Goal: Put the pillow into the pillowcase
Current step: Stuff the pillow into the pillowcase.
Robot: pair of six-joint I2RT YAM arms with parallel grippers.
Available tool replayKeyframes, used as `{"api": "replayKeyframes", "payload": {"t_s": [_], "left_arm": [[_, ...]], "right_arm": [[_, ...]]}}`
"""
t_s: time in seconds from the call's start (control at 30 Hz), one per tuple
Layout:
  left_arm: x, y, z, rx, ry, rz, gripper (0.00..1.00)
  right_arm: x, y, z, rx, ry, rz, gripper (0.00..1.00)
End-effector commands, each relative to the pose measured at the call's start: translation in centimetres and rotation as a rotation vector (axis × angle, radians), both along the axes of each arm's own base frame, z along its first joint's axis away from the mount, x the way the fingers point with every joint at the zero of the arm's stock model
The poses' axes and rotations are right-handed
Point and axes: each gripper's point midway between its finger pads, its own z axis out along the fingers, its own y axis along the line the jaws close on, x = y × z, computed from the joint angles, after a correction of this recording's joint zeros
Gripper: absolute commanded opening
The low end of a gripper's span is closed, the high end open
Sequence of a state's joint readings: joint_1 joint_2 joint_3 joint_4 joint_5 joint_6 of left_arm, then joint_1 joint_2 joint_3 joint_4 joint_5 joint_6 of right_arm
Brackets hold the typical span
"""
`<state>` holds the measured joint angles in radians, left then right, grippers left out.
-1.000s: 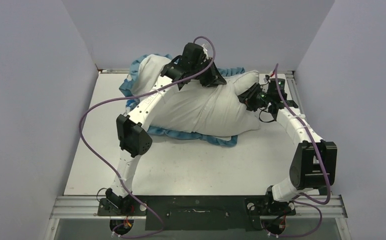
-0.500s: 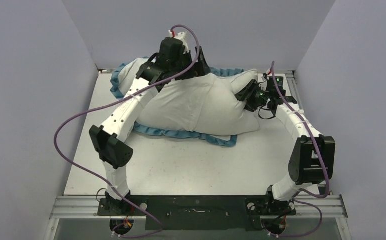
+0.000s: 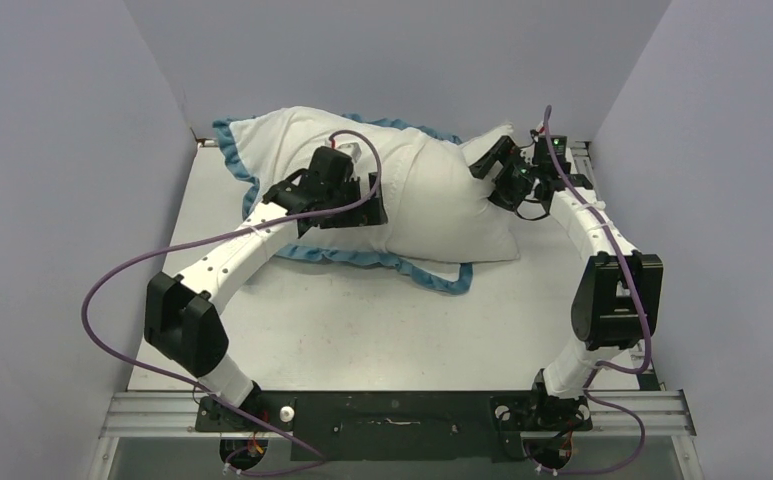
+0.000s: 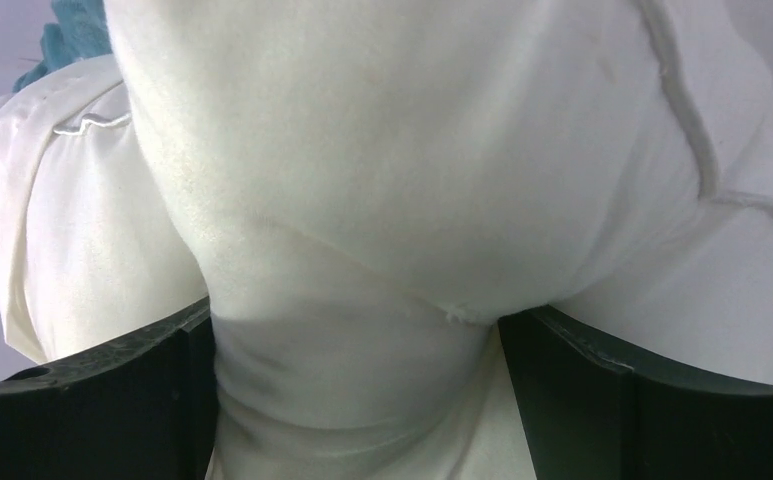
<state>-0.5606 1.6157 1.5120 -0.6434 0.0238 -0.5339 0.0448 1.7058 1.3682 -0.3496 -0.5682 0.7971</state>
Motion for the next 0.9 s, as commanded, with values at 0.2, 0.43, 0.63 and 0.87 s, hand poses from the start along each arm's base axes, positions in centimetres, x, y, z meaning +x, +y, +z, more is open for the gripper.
{"api": "replayKeyframes", "payload": {"t_s": [0.2,0.43,0.63,0.87], "left_arm": [[2.4,-3.0,0.2,-0.168,-0.051,0.000,0.88],[2.6,-3.7,-3.7,-0.077,-0.019,-0.022,0.86],[4.8,-3.0,-6.3,0.017,-0.051,0.027,0.82],[9.6,-3.3,-5.5,0.066,-0.123,0.095,0.76]], "right_arm": [[0.9,-3.1,3.1,-0.187,-0.062,-0.049,0.90],[2.1,-4.8,9.7,-0.310,-0.190,-0.093,0.90],[2.4,-2.4,11.3,-0.319,-0.241,-0.013,0.90],[0.7,1.2,7.7,-0.326,-0.172,0.115,0.90]]}}
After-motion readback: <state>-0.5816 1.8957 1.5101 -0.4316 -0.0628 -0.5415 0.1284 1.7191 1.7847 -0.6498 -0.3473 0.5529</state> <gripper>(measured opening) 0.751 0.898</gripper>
